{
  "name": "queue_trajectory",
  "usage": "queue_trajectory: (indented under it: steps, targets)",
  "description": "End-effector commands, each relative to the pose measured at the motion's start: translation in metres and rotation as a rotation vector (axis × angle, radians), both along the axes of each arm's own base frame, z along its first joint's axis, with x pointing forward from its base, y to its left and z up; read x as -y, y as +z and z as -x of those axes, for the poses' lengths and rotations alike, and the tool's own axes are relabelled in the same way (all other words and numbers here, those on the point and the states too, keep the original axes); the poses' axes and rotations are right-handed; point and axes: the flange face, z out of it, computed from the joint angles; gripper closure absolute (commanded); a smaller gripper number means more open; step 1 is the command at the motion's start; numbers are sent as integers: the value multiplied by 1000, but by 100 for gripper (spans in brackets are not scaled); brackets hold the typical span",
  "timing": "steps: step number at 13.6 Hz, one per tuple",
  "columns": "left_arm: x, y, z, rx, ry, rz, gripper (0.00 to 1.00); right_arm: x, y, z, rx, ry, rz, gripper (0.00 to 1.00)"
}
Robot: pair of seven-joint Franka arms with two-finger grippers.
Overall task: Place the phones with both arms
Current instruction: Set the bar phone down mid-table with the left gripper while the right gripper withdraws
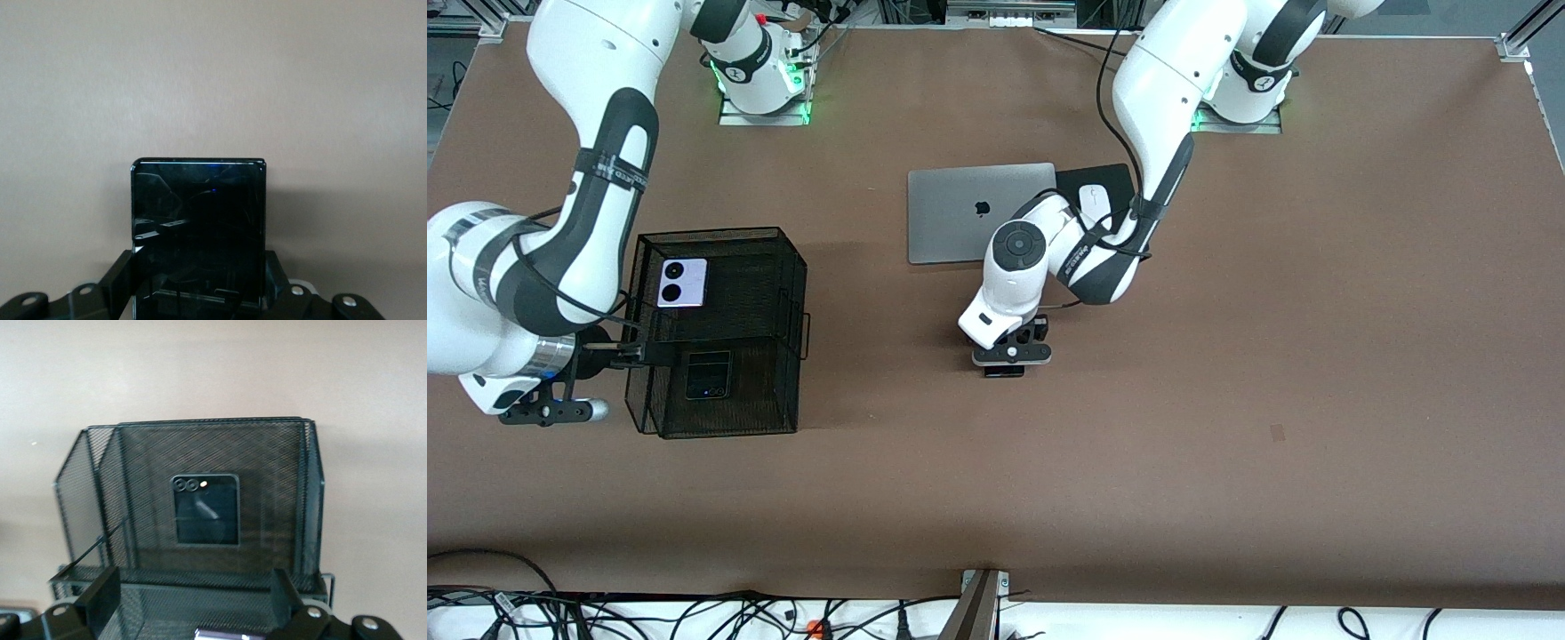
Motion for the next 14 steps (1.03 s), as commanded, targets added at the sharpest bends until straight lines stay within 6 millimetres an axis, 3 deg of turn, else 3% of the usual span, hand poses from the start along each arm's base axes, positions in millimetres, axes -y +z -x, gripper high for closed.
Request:
queue_trajectory:
  steps: [1, 4, 5, 6, 9, 12, 14]
  targets:
    - [5, 2, -25, 44, 43, 16, 100, -13, 17, 4, -29, -14, -10, 0]
    - [4, -5, -33, 66, 59, 22, 100, -31, 32, 11, -35, -4, -5, 0]
    - [1, -7, -35, 75, 66, 20, 82, -43, 36, 13, -40, 9, -1, 0]
    - [1, -8, -36, 77, 68, 20, 4, -50, 41, 16, -44, 1, 9, 0]
    - [1, -3, -37, 77, 99, 26, 0, -78, 53, 26, -47, -21, 47, 0]
    - [-6, 21, -41, 1, 109, -27, 0, -85, 50, 30, -52, -19, 59, 0]
    - [-22, 43, -51, -64, 107, -71, 0, -85, 52, 30, -52, -19, 58, 0]
